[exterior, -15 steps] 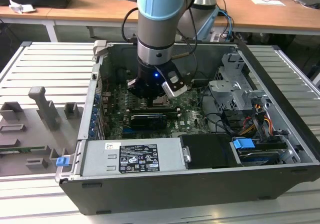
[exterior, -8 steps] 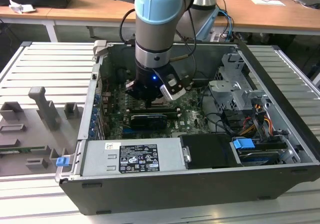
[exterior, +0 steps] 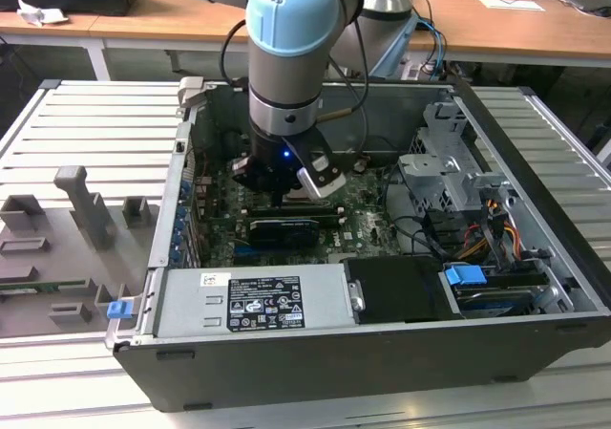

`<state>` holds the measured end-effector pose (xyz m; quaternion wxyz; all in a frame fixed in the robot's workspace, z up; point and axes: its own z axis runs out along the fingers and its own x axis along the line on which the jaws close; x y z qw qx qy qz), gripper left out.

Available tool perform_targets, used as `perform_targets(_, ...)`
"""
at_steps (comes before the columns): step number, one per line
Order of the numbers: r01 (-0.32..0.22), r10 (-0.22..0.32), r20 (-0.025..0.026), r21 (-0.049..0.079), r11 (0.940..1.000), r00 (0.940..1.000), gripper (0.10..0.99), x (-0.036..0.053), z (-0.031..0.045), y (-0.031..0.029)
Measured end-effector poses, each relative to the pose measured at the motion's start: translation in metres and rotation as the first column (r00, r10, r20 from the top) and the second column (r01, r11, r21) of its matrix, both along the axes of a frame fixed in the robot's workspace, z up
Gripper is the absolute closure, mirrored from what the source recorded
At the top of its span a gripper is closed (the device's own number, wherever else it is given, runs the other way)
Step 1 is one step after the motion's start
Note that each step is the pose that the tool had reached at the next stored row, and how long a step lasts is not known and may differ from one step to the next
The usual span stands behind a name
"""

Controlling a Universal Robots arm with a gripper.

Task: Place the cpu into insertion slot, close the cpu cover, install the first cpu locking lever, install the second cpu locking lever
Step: 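Install the second cpu locking lever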

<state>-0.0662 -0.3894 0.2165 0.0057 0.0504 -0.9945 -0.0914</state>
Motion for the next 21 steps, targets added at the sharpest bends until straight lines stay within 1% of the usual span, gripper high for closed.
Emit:
perform_targets(3,0.0,0.0,-0.0002,0.008,1.0,1.0,0.98,-0.0004,-0.0031,-0.0002)
perform_targets(6,0.0,0.0,-0.0001,0.026,0.9997,1.0,0.98,-0.002,-0.0079,-0.0012)
perform_targets(8,0.0,0.0,-0.0002,0.038,0.9993,1.0,0.98,-0.0026,-0.0093,-0.0018)
perform_targets(9,0.0,0.0,-0.0001,0.047,0.9989,1.0,0.98,-0.0031,-0.0099,-0.0022)
perform_targets(10,0.0,0.0,-0.0001,0.052,0.9987,1.0,0.98,-0.0033,-0.0104,-0.0025)
perform_targets(18,0.0,0.0,-0.0001,0.068,0.9977,1.0,0.98,-0.0038,-0.0169,-0.0029)
perform_targets(21,0.0,0.0,-0.0001,0.071,0.9974,1.0,0.98,-0.0059,-0.0188,-0.003)
